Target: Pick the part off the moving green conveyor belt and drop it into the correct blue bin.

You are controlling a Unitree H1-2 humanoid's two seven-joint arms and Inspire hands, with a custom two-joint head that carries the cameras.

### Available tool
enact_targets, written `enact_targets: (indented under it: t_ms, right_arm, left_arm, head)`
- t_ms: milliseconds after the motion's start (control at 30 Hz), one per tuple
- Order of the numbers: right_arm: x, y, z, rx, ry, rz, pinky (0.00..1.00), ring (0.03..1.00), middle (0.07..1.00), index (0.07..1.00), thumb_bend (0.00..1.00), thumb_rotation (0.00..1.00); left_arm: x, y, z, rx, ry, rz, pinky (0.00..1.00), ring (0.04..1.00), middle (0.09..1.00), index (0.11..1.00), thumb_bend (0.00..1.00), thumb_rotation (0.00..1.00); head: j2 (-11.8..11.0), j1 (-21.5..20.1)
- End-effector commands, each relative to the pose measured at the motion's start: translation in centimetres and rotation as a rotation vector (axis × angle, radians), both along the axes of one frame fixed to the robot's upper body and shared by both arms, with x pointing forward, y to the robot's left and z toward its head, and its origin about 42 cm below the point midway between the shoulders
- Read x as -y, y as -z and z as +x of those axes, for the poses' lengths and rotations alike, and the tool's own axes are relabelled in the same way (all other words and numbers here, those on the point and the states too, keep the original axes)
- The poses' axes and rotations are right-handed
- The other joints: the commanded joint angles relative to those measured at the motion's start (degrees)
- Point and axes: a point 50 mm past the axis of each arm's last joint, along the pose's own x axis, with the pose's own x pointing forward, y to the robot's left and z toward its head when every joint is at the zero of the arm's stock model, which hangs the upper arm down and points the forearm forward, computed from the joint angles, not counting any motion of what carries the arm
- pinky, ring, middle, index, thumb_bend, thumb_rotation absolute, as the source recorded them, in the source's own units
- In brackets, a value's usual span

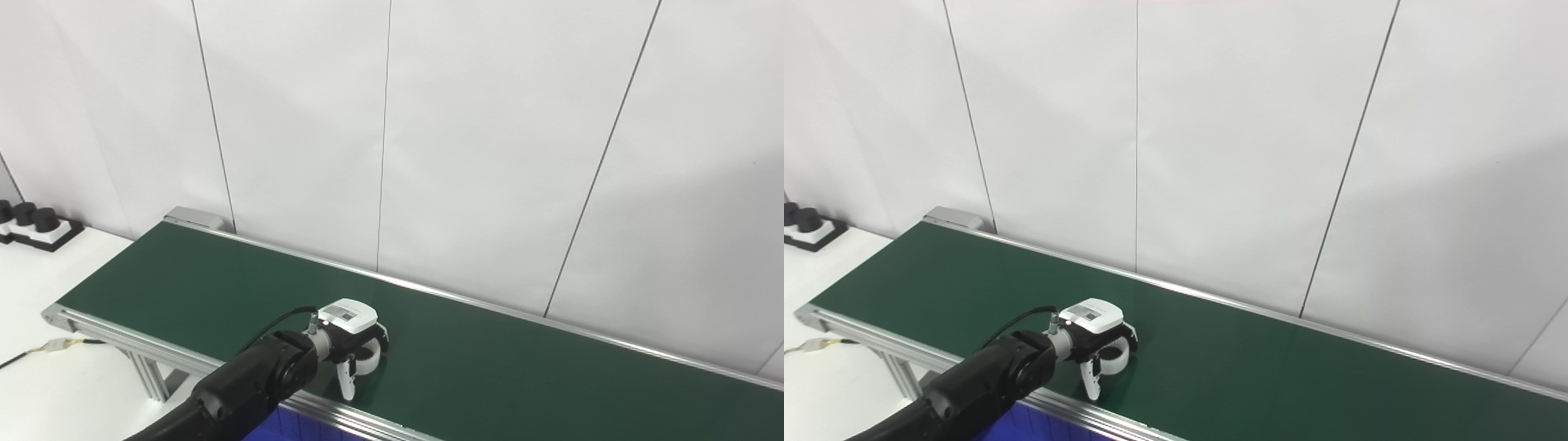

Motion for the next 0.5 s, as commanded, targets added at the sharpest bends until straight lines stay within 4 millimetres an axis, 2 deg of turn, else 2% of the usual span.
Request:
enact_targets:
  t_ms: [0,33,67,133,200,467]
  right_arm:
    - [-0.07,-0.99,0.32,0.04,-0.003,0.011,0.66,0.752,0.811,0.912,0.43,0.75]
    - [-0.06,-0.99,0.32,0.039,-0.003,0.01,0.66,0.752,0.811,0.912,0.43,0.74]
    - [-0.06,-0.99,0.31,0.039,-0.004,0.011,0.66,0.753,0.812,0.913,0.43,0.74]
    - [-0.05,-0.96,0.34,0.041,-0.005,0.011,0.66,0.754,0.815,0.914,0.42,0.74]
    - [-0.05,-0.94,0.37,0.042,-0.005,0.009,0.66,0.751,0.814,0.913,0.43,0.74]
    - [0.03,-1.07,0.25,0.034,-0.002,0.007,0.66,0.752,0.812,0.911,0.44,0.74]
  left_arm:
    - [-0.22,-1.92,0.91,0.113,0.029,0.008,0.76,0.681,0.709,0.646,0.76,0.0]
    - [-0.24,-1.86,0.91,0.121,0.029,0.004,0.75,0.663,0.687,0.626,0.75,0.0]
    - [-0.25,-1.81,0.91,0.128,0.024,-0.008,0.74,0.638,0.606,0.559,0.64,0.0]
    - [-0.3,-1.69,0.96,0.135,0.017,-0.03,0.71,0.532,0.51,0.502,0.54,0.0]
    - [-0.33,-1.57,1.01,0.139,0.014,-0.046,0.71,0.491,0.488,0.482,0.51,0.0]
    - [-0.33,-1.28,0.94,0.143,0.019,-0.073,0.62,0.456,0.46,0.49,0.5,0.0]
  head:
    - [0.1,0.0]
    - [0.1,0.1]
    - [0.1,0.1]
    - [0.1,0.1]
    - [0.1,0.1]
    - [0.5,0.0]
